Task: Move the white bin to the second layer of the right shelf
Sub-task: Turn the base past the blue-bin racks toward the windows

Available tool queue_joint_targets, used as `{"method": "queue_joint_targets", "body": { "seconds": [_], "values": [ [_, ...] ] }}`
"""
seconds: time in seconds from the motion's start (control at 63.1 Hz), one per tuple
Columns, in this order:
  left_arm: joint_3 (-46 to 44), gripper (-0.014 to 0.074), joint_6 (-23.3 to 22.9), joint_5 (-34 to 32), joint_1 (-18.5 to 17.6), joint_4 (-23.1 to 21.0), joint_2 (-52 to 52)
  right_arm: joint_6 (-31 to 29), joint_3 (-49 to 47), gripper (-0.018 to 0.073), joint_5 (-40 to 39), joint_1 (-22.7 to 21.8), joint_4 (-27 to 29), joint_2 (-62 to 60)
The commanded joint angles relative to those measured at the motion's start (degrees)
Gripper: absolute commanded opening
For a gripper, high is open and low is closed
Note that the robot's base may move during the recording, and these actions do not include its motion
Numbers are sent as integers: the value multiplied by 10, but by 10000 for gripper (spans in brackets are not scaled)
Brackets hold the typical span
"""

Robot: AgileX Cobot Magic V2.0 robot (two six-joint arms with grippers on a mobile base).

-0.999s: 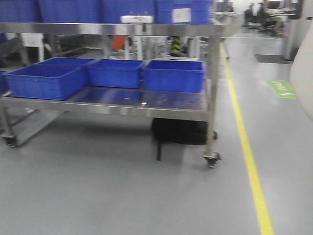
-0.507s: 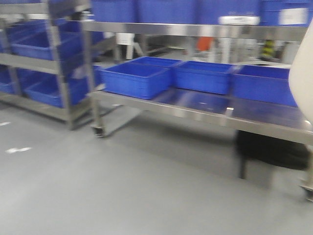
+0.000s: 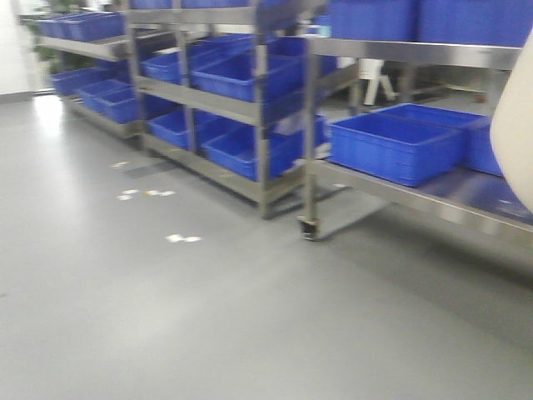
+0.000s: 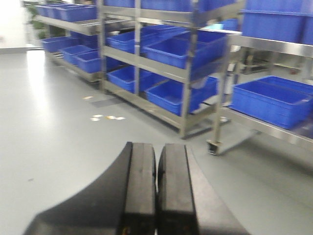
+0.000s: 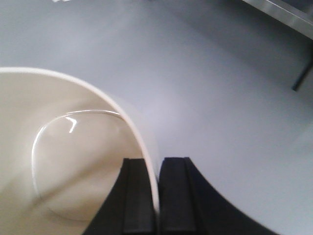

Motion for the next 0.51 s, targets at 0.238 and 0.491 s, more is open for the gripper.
{"method": "queue_joint_targets", "body": {
  "seconds": [0.238,0.491],
  "values": [
    [16,85,-3,-50,-3,-1,-11,-2,-16,52,-47,-4,0,-3],
    [16,85,-3,-50,-3,-1,-11,-2,-16,52,-47,-4,0,-3]
  ]
}}
